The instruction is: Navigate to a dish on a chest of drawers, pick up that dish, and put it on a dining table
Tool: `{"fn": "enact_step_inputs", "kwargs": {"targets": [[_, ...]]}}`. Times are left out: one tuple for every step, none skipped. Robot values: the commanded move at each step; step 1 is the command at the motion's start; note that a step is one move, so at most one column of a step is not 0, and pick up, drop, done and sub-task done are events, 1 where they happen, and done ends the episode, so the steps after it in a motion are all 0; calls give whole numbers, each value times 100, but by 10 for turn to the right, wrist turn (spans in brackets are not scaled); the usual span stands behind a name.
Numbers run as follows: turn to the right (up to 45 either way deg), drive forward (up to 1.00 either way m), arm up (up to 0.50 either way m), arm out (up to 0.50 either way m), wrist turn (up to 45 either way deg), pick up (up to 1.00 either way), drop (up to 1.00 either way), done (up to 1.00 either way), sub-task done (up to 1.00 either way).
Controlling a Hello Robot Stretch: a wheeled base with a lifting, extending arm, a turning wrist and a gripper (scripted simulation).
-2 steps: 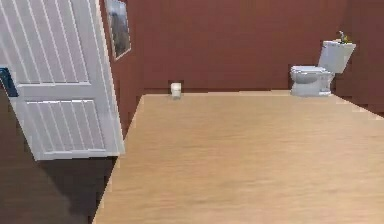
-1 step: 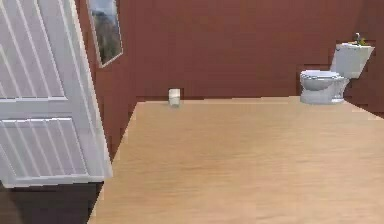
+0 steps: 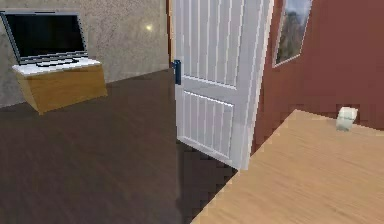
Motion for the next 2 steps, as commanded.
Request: {"fn": "enact_step_inputs", "kwargs": {"targets": [[-180,0,0,0,0,0,0,0,0],[0,100,0,0,0,0,0,0,0]]}}
